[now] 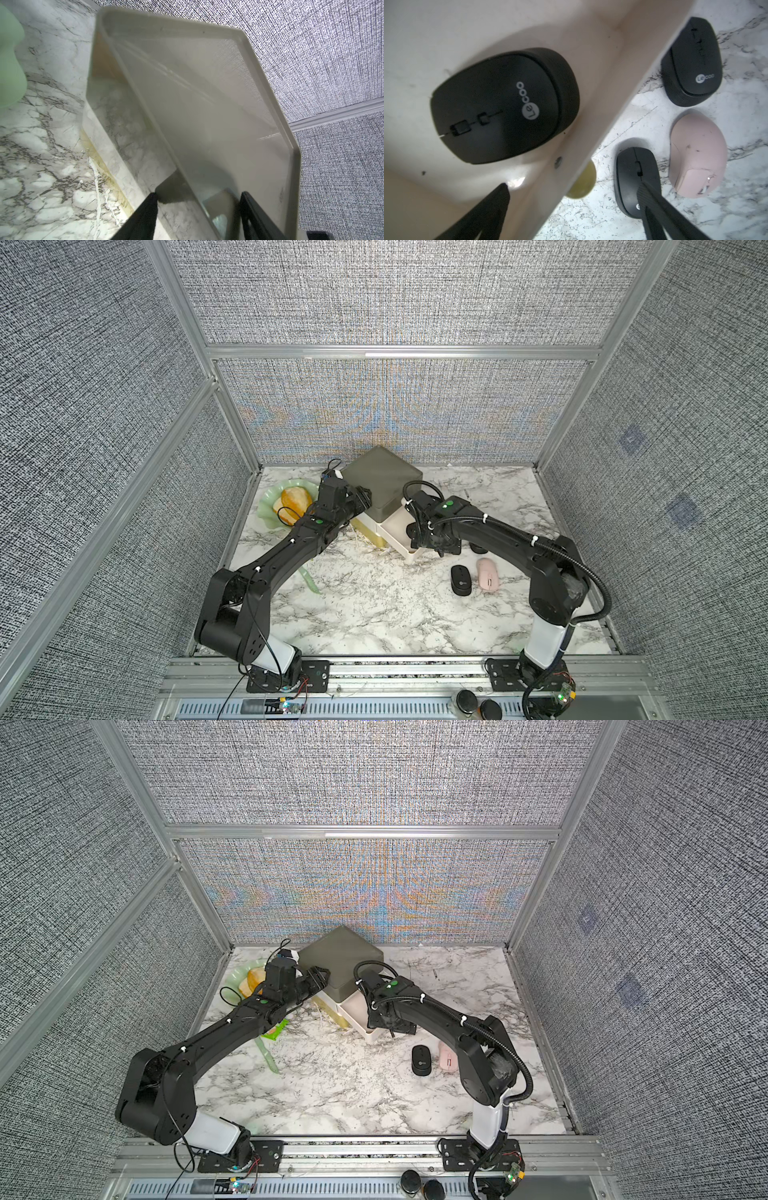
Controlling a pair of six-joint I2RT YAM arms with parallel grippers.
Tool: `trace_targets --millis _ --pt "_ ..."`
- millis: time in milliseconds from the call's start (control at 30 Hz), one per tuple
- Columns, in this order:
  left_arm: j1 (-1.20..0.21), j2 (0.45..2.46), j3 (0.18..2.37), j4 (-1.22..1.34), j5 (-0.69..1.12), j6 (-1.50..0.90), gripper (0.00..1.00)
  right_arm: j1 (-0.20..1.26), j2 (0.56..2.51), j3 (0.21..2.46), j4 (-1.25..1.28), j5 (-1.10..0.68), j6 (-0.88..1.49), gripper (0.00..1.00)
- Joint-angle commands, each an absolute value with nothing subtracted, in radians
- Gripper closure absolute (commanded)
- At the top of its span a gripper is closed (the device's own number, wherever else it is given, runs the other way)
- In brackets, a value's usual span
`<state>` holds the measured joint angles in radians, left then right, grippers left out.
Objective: Take the mice out of the drawer
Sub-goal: Adjust the drawer in the storage box.
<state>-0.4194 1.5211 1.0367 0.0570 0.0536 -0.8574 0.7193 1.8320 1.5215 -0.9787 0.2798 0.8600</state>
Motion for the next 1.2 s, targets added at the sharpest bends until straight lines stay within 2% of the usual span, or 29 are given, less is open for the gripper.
trace_targets --millis 0,433,667,833,900,1033,1167 --pt "-0.415 1.54 1.035 0.007 -0.002 -0.856 0.37 0.715 1.816 1.513 -1.035 0.336 0.882 0.07" --pt "-0.413 1.608 1.094 -0.048 -0.039 -0.88 0.43 0.666 1.735 1.419 -1.069 0.395 0.867 0.09" --pt "-0.412 1.6 1.109 -0.046 0.011 -0.87 0.43 0.68 1.7 1.552 -1.077 0.434 0.718 0.08" --pt "-0.412 1.585 1.109 -0.034 0.056 -0.846 0.41 0.652 1.706 1.661 -1.086 0.306 0.771 0.09" --pt "-0.412 1.585 1.111 -0.04 0.056 -0.836 0.4 0.65 1.729 1.695 -1.065 0.242 0.819 0.13" --pt "-0.412 1.577 1.108 -0.024 0.077 -0.823 0.38 0.656 1.759 1.7 -1.01 0.221 0.916 0.23" --pt "-0.412 1.585 1.124 -0.041 0.094 -0.811 0.37 0.657 1.815 1.705 -0.992 0.225 1.0 0.25"
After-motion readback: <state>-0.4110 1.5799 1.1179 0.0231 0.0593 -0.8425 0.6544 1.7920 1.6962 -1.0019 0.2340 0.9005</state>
